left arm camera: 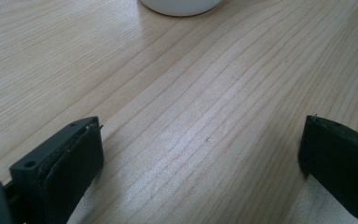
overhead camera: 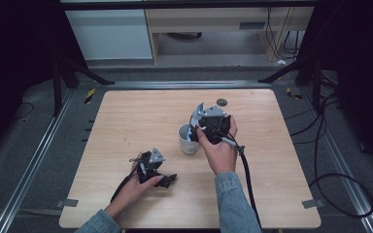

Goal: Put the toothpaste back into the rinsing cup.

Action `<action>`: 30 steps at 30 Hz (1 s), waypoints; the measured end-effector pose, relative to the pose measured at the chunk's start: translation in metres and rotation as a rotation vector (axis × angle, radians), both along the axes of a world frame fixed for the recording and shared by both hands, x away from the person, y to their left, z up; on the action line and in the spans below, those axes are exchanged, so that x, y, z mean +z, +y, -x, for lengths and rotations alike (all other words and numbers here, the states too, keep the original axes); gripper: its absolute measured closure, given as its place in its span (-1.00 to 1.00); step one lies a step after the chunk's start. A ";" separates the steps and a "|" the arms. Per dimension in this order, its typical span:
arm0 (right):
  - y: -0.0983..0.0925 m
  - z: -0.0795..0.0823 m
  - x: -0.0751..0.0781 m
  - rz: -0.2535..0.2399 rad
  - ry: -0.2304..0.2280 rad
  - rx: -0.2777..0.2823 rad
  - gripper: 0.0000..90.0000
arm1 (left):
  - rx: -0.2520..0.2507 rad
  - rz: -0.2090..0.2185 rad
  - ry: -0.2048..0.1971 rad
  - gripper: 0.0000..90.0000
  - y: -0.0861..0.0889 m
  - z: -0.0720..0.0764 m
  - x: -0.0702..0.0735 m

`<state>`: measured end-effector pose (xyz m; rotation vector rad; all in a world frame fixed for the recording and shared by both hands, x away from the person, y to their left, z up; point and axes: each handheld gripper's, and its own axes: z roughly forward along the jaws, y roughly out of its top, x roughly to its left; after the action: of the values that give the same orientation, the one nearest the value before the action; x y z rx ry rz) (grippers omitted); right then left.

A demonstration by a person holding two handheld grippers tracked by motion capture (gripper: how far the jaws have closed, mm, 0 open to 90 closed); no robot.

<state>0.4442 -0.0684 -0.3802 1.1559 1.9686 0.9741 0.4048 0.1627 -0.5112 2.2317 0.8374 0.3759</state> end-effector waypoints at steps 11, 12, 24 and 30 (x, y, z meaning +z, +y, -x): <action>-0.010 0.006 -0.001 0.027 -0.005 -0.018 -0.80 | 0.000 0.000 0.000 -1.00 0.000 0.000 0.000; -0.011 0.006 -0.001 0.018 0.003 -0.022 -0.81 | 0.000 0.001 0.000 -1.00 0.000 0.000 0.000; -0.046 0.021 -0.010 0.005 0.057 -0.086 -0.85 | 0.004 0.003 0.001 -1.00 -0.001 0.001 0.000; -0.066 0.030 -0.024 0.010 0.109 -0.117 -0.84 | 0.003 -0.002 0.002 -1.00 -0.001 0.000 0.000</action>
<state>0.4141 -0.1348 -0.4038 1.3272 1.9631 0.8561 0.4044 0.1617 -0.5111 2.2335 0.8419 0.3766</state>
